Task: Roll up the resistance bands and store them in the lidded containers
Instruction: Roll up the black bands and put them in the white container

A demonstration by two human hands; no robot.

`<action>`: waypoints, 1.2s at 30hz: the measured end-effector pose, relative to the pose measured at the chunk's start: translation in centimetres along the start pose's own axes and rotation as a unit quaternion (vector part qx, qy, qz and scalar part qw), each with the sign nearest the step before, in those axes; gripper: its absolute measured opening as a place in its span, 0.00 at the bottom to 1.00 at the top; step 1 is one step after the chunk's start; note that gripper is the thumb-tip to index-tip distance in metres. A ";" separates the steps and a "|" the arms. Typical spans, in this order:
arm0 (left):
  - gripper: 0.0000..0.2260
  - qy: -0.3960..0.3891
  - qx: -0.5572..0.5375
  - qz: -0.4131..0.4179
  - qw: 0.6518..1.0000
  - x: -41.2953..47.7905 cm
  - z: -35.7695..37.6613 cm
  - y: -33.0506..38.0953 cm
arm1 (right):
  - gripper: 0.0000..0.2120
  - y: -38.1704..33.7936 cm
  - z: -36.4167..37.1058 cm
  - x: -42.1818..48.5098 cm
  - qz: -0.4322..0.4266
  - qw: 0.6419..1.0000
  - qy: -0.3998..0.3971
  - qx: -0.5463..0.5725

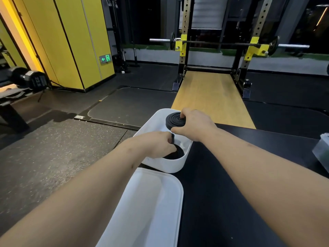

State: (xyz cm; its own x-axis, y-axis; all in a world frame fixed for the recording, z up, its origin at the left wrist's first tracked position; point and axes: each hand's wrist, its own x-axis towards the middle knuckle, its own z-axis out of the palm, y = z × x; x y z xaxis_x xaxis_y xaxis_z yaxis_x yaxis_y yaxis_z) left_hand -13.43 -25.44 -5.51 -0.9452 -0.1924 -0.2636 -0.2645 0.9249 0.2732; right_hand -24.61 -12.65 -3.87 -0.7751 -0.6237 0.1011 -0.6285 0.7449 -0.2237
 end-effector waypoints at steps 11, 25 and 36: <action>0.07 0.026 0.013 0.060 0.998 0.0 1.0 -0.9 | 0.17 -2.2 2.5 3.4 -0.010 0.995 -0.086 -0.042; 0.08 0.115 0.038 0.031 0.992 0.4 1.6 -1.0 | 0.19 -1.5 0.2 2.2 -0.049 0.955 -0.246 -0.157; 0.18 0.272 0.075 0.041 0.958 -1.1 1.6 -2.6 | 0.27 -0.9 0.9 0.2 -0.041 0.953 -0.234 -0.188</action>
State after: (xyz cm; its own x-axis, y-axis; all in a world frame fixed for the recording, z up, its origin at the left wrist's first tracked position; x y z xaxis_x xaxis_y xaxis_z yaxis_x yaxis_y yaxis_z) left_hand -11.36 -27.05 -7.42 -0.9321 -0.2214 0.2866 -0.1924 0.9732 0.1261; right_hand -24.13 -13.65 -4.55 -0.6633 -0.6558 -0.3606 -0.7332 0.6659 0.1376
